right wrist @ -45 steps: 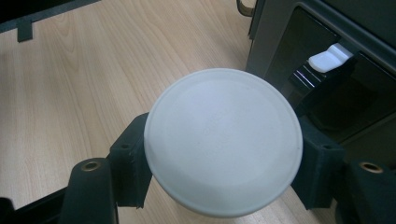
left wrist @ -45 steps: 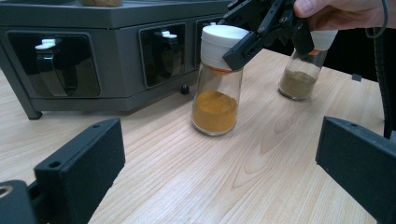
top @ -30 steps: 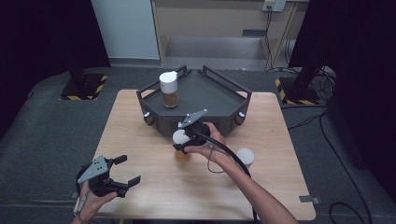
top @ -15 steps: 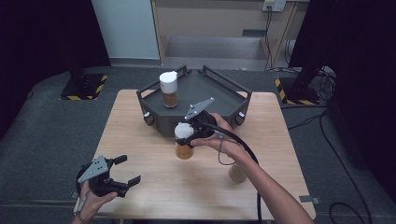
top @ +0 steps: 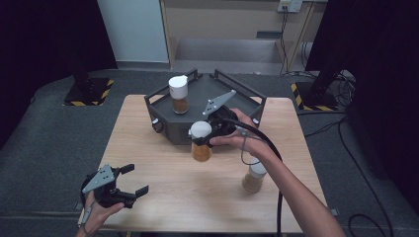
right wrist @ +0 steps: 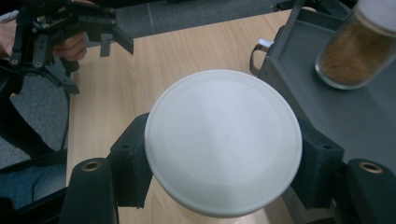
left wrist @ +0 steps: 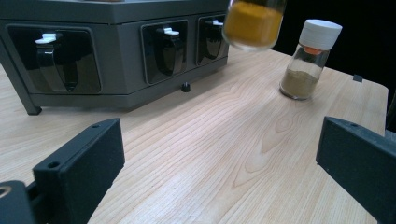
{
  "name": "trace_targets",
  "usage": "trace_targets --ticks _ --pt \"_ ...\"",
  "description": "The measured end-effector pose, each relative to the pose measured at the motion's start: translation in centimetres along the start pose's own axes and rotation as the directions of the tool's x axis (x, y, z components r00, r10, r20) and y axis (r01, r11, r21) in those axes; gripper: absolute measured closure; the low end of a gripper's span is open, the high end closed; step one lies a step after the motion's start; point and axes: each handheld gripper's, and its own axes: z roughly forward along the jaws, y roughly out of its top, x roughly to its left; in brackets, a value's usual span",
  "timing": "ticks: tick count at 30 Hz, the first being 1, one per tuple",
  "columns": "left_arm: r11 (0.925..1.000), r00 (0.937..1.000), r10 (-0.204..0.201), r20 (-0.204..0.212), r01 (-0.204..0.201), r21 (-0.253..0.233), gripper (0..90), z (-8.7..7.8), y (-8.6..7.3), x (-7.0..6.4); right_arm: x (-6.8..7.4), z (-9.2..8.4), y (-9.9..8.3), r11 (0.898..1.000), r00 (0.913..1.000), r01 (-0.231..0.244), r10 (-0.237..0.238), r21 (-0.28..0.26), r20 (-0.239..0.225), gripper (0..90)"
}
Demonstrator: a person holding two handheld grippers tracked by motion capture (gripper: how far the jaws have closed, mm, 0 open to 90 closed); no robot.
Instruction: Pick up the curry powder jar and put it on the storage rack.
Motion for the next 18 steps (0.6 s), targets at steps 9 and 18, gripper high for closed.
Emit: trace_targets --ticks 9,18 --pt "1.0000 1.0000 -0.003 -0.001 0.003 -0.001 0.2 0.0 0.0 0.0 -0.7 -1.5 0.9 1.000 0.9994 -0.018 0.019 -0.020 0.029 33.8" --pt "1.0000 1.0000 -0.004 0.001 0.004 -0.001 0.2 0.0 0.0 0.0 -1.7 -2.8 2.3 0.999 0.9960 -0.044 0.046 -0.025 0.076 33.8"
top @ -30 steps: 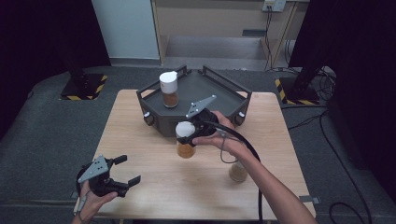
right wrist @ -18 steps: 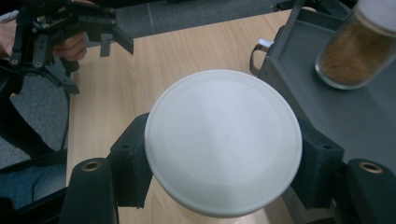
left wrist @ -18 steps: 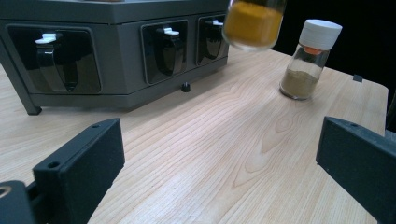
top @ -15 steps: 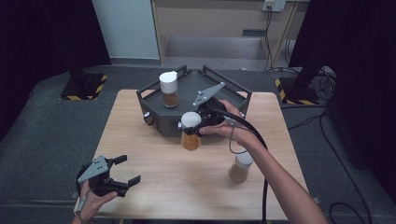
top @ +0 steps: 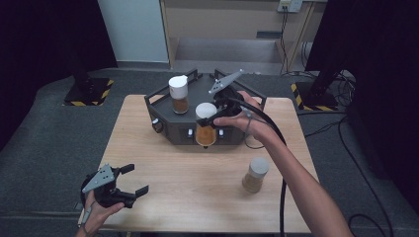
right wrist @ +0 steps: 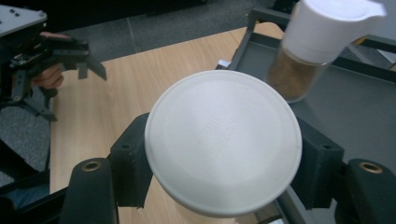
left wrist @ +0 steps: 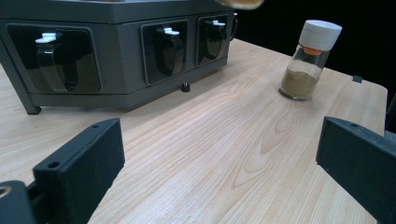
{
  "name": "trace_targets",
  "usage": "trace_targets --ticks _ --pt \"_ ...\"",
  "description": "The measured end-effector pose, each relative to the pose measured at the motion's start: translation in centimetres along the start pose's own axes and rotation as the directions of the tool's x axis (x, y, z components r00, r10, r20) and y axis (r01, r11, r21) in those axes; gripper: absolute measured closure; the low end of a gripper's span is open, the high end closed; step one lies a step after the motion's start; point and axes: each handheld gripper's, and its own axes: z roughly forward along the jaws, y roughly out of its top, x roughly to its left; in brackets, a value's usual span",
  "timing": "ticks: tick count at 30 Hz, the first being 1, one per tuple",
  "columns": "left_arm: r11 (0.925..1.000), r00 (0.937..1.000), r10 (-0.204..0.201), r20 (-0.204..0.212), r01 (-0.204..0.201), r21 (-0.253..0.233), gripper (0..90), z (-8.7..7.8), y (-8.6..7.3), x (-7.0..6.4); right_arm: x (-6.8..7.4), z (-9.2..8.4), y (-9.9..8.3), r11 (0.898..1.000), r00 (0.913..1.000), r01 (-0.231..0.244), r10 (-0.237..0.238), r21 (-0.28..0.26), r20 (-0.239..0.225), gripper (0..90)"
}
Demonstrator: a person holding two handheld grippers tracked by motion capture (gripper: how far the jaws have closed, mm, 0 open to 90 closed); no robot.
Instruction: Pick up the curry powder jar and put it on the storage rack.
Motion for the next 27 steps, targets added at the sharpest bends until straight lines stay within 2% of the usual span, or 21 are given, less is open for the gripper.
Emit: trace_targets --ticks 10,16,22,27 --pt "1.0000 1.0000 0.000 -0.001 0.000 0.001 0.2 0.0 0.0 0.0 -1.1 -0.5 2.0 1.000 0.9985 -0.021 0.020 0.009 0.051 33.9" --pt "1.0000 1.0000 0.001 -0.002 -0.001 0.002 0.2 0.0 0.0 0.0 -1.9 -0.5 2.6 0.999 0.9958 -0.049 0.049 -0.007 0.077 33.9" --pt "1.0000 1.0000 -0.002 -0.004 0.002 0.003 0.3 0.0 0.0 0.0 -2.6 -0.3 3.3 0.997 0.9903 -0.078 0.080 -0.022 0.113 33.9" --pt "1.0000 1.0000 -0.001 -0.003 0.001 0.004 0.2 0.0 0.0 0.1 -2.9 0.1 3.7 0.993 0.9815 -0.109 0.113 -0.034 0.155 33.9"
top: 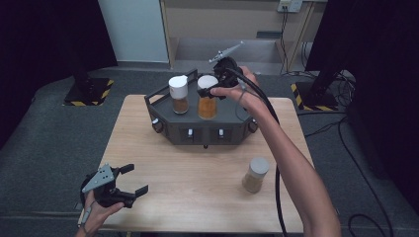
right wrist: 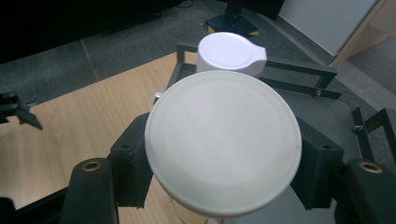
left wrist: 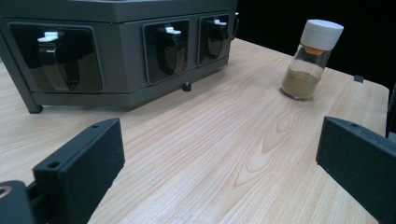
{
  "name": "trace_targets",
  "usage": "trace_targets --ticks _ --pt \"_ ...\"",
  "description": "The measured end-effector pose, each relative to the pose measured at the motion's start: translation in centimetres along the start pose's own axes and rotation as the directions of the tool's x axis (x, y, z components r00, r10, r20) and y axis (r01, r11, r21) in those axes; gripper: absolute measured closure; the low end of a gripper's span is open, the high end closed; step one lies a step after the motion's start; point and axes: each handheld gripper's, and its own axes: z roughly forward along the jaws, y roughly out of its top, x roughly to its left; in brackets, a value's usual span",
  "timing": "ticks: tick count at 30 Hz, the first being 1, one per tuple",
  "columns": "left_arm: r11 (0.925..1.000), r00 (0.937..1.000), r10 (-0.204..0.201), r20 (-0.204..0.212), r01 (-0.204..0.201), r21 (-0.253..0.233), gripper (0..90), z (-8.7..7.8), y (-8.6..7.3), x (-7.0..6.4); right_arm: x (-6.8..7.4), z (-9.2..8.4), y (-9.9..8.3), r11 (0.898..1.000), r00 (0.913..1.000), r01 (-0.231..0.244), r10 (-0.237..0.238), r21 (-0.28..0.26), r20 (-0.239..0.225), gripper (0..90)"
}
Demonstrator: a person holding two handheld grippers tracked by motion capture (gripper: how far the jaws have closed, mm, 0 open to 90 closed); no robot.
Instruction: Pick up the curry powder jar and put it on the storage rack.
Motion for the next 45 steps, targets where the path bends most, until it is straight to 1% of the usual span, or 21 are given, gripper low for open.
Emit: trace_targets --ticks 8,10,14,16,18,23,35,40,45 --pt "1.0000 1.0000 0.000 0.001 0.000 -0.003 0.2 0.0 0.0 0.0 -0.4 1.4 0.9 0.999 0.9972 -0.031 0.030 0.013 0.068 33.9" --pt "1.0000 1.0000 -0.003 -0.001 0.003 -0.004 0.2 0.0 0.0 0.0 -0.6 1.8 1.1 0.999 0.9963 -0.045 0.044 0.013 0.074 33.9" --pt "1.0000 1.0000 -0.004 -0.002 0.004 -0.005 0.2 0.0 -0.1 0.0 -1.0 2.8 1.5 0.998 0.9943 -0.059 0.057 0.017 0.090 33.9" --pt "1.0000 1.0000 -0.003 -0.001 0.003 -0.005 0.2 0.0 -0.1 0.0 -1.2 3.2 1.5 0.998 0.9935 -0.064 0.063 0.016 0.095 33.9" --pt "1.0000 1.0000 -0.002 -0.002 0.002 -0.004 0.2 0.0 0.0 0.0 -1.4 3.6 1.5 0.997 0.9917 -0.081 0.080 0.008 0.101 33.9" --pt "1.0000 1.0000 -0.004 -0.001 0.004 -0.001 0.2 0.0 0.0 0.1 -1.7 3.9 1.5 0.996 0.9898 -0.093 0.092 0.008 0.109 33.9" --pt "1.0000 1.0000 -0.003 0.000 0.003 0.000 0.2 0.1 0.0 0.2 -2.5 4.7 1.3 0.993 0.9847 -0.112 0.107 0.032 0.138 33.9" --pt "1.0000 1.0000 -0.001 0.002 0.001 0.000 0.2 0.1 0.0 0.2 -2.8 5.3 1.2 0.992 0.9826 -0.123 0.116 0.041 0.145 33.9" --pt "1.0000 1.0000 0.000 0.003 0.000 0.003 0.2 0.2 0.0 0.3 -3.0 6.1 1.1 0.990 0.9822 -0.125 0.115 0.059 0.148 34.0"
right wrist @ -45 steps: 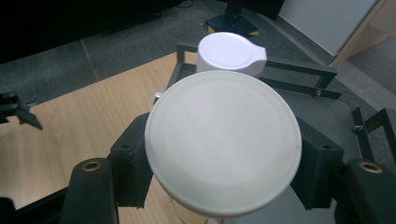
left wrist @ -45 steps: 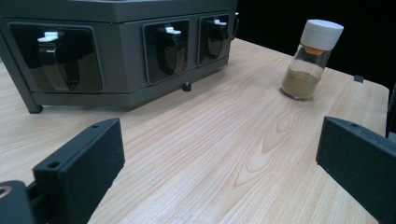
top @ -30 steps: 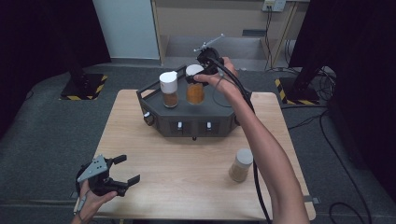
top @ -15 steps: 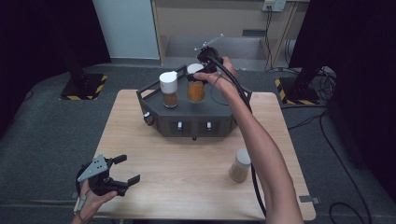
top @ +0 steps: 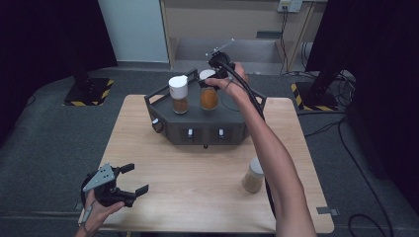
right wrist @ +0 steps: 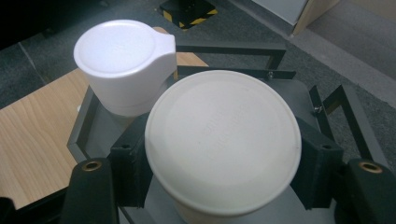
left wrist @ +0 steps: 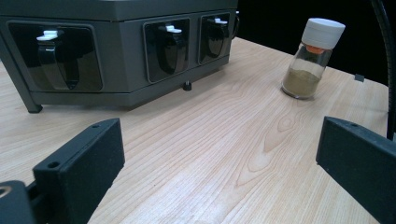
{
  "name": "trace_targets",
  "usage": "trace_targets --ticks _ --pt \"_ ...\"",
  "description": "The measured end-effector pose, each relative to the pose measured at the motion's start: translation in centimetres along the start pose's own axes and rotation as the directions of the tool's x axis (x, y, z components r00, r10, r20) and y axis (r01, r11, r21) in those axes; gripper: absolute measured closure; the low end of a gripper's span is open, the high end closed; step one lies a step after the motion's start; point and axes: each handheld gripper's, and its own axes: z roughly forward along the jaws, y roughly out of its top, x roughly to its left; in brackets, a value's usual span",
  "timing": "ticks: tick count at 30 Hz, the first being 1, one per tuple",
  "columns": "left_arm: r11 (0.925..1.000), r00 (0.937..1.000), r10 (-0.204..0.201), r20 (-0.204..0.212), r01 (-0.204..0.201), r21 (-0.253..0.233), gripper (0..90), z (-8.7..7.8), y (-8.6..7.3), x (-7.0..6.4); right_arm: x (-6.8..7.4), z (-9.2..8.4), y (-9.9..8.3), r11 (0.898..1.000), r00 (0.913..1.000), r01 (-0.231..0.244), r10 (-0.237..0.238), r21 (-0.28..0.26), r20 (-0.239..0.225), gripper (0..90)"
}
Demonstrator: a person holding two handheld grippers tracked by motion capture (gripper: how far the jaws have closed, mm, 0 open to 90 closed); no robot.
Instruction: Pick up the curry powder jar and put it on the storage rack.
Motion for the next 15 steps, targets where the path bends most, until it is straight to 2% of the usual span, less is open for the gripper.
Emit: trace_targets --ticks 6,15 --pt "1.0000 1.0000 0.001 0.001 -0.001 0.001 0.3 0.0 0.0 0.1 -0.3 0.9 -0.2 1.000 0.9999 -0.014 0.014 0.015 0.003 34.0" --pt "1.0000 1.0000 0.001 0.000 -0.001 0.003 0.2 0.1 0.0 0.1 -0.6 1.4 -0.6 0.999 0.9997 -0.024 0.024 0.025 0.003 33.9"
